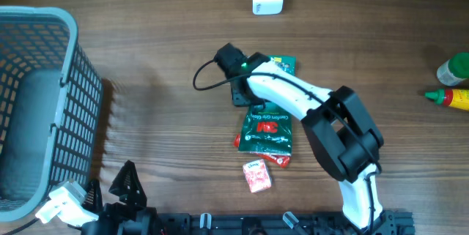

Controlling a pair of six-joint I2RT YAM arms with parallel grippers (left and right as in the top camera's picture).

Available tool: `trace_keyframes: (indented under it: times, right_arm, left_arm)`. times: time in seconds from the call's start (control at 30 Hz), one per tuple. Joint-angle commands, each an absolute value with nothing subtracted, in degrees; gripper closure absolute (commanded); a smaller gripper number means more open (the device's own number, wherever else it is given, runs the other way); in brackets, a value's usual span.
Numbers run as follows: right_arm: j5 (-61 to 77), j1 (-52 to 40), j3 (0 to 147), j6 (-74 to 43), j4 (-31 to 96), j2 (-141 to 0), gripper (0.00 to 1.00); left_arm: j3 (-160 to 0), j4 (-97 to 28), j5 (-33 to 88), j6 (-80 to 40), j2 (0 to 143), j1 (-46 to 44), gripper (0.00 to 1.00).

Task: Scan the item barcode
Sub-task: 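Lift the glove pack upright with the right gripper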

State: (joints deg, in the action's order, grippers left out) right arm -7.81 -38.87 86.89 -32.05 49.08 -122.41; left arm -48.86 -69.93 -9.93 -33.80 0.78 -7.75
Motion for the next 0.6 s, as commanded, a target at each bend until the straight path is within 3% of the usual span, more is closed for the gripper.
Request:
trace_keyframes:
  times: [0.0,0.37,0.57]
  right_arm:
    - [10.79,-36.42,89.06,-19.75,49.15,-124.18,0.95]
    - [62.15,-27.27,93.58,1.54,62.50,-110.06,0.95]
    - [73.78,-26.41,90.24,4.49,61.69,-110.26,0.95]
  left_arm:
    - [-49.01,-69.73,-9.67,-34.13,0.32,-7.33,0.00]
    - [-49.01,-69.73,-9.67,-34.13,0.32,-7.33,0.00]
    - [-49.01,-69.73,-9.67,-34.13,0.32,-7.33,0.00]
